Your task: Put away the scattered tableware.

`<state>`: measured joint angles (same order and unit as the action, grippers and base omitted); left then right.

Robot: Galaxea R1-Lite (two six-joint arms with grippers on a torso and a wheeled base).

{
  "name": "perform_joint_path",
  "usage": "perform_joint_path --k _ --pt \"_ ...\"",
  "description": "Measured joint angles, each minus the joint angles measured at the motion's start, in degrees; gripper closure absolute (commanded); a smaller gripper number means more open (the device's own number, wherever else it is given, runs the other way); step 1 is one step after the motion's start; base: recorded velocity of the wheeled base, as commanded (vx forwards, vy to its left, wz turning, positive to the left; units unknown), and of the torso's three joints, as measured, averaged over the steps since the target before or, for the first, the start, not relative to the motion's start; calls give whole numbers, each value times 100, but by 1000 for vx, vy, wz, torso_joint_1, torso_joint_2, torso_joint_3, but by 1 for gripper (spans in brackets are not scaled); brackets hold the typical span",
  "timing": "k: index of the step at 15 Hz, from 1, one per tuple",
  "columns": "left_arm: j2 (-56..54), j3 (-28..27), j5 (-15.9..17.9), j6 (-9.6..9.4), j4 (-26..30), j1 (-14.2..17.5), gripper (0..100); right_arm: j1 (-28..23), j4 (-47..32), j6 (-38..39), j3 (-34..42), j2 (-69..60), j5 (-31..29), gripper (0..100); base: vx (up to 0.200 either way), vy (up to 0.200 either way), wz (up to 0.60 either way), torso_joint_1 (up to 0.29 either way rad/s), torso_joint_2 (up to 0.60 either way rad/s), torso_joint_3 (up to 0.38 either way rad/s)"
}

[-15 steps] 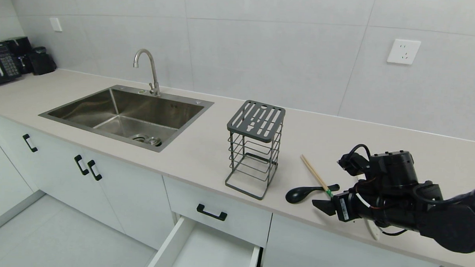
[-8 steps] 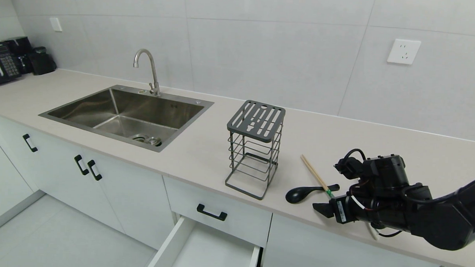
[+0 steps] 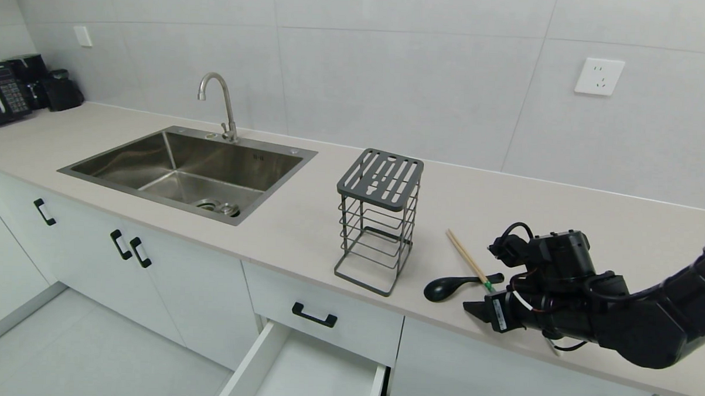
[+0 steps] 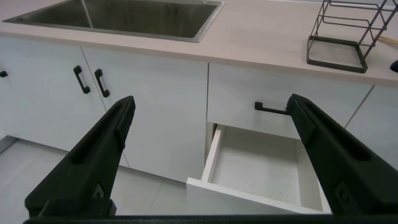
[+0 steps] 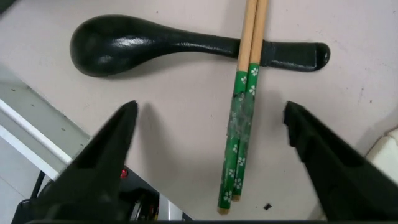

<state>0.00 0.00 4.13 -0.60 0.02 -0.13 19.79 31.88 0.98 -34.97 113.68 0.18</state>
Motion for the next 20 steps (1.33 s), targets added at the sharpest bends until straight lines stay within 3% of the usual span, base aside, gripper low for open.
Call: perform_joint_path --k 6,12,16,20 --pt "0 0 -1 0 -2 -2 0 -100 -7 30 -5 -141 -28 100 0 0 0 0 0 0" --pt "0 0 -1 0 0 0 0 -247 -18 -33 571 -1751 -23 100 0 0 0 0 0 0" --pt "0 0 0 0 0 0 0 66 -7 -32 758 -2865 132 100 0 0 0 0 0 0" --pt "0 0 -1 0 0 0 0 402 351 -204 924 -3551 684 100 0 0 0 0 0 0"
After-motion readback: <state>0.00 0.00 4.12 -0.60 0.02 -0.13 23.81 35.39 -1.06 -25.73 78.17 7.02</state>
